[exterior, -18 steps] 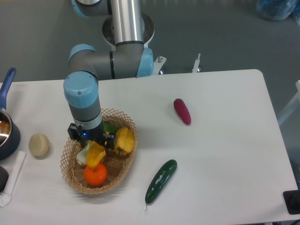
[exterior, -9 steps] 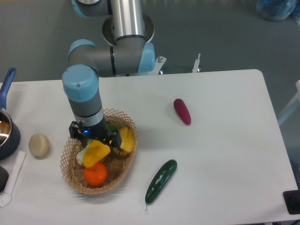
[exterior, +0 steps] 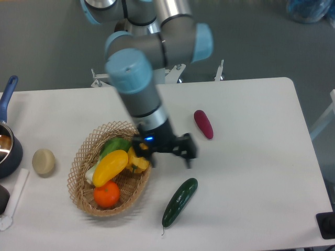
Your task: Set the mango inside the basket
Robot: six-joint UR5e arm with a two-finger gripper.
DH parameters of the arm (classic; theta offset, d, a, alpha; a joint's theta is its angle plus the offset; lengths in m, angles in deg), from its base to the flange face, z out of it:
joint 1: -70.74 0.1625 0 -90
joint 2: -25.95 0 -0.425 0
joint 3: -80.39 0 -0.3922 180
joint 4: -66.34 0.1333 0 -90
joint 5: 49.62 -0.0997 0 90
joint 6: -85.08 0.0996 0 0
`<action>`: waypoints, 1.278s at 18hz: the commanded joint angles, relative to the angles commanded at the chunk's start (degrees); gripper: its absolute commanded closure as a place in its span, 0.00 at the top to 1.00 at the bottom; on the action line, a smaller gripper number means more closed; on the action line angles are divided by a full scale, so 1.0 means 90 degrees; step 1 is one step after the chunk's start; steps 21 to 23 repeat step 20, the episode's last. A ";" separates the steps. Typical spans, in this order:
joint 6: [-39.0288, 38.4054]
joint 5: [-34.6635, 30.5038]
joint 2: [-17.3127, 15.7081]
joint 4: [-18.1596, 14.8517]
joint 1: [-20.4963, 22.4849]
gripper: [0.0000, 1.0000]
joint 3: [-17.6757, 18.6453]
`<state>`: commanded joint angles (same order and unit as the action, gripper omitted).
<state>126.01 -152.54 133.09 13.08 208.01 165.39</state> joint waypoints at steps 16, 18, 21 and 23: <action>0.2961 0.0459 -0.1825 -0.0391 0.1231 1.00 0.1288; 0.3186 0.0566 -0.1953 -0.0381 0.1329 1.00 0.1386; 0.3196 0.0576 -0.1992 -0.0381 0.1388 1.00 0.1416; 0.3196 0.0576 -0.1992 -0.0381 0.1388 1.00 0.1416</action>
